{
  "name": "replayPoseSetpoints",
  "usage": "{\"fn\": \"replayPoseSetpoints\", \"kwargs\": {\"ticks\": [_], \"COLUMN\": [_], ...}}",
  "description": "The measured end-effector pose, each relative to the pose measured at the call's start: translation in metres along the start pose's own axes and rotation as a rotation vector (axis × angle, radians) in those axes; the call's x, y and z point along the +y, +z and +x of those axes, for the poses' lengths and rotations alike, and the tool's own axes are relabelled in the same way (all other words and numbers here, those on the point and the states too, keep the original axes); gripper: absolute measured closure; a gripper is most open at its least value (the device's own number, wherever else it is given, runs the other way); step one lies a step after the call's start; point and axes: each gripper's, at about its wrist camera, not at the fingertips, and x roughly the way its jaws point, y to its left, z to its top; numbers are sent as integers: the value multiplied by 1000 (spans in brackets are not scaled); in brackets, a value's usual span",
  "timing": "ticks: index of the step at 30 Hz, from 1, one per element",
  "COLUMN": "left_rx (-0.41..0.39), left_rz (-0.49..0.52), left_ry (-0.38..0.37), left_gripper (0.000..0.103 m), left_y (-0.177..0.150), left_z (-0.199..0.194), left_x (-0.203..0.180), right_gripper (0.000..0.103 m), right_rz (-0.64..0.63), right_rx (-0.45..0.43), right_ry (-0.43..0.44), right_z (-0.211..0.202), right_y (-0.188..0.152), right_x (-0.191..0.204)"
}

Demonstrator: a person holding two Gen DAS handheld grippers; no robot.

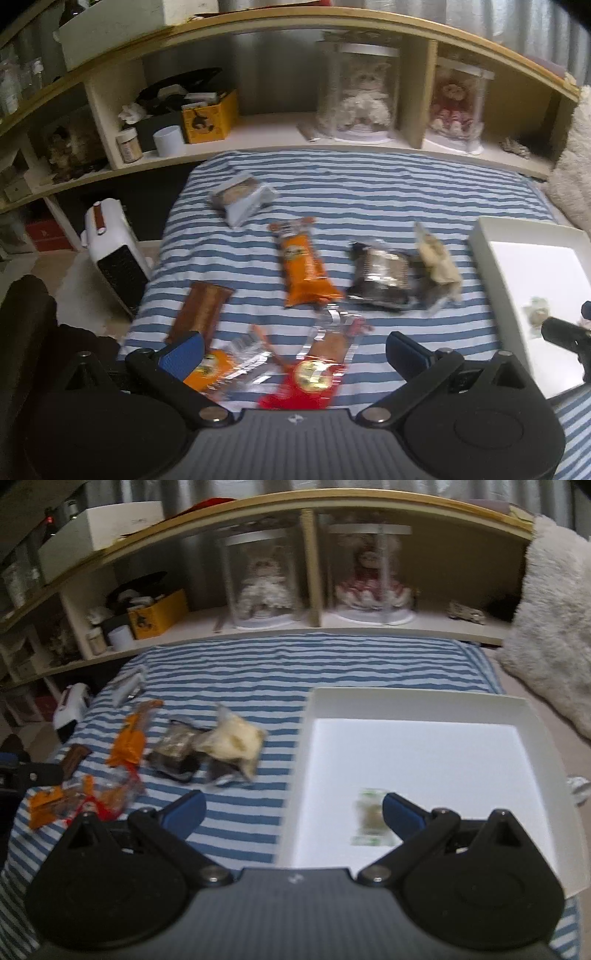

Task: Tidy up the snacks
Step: 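Grasp the orange bar with the left gripper while the right gripper grasps the red packet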

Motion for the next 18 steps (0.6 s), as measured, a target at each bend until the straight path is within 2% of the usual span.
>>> {"fn": "replayPoseSetpoints", "kwargs": {"ticks": [6,9,14,18], "left_rx": [-6,-9,32,36], "left_rz": [-36,-63,-97,-138], "left_ry": [-15,-17,-10,-51], "left_gripper": [0,0,0,0], "left_y": [4,3,-1,-4], "left_z": [16,28,53,66], "left_x": [33,45,62,76], "right_gripper": [0,0,0,0], "right_rz": [-9,-25,-34,-59], "right_rx": [-49,-37,-21,-10], "right_ry": [115,162,208,219], "right_z": [8,16,41,63], "right_y": [-16,-24,-38,-47], "right_x": [46,72,123,161]}}
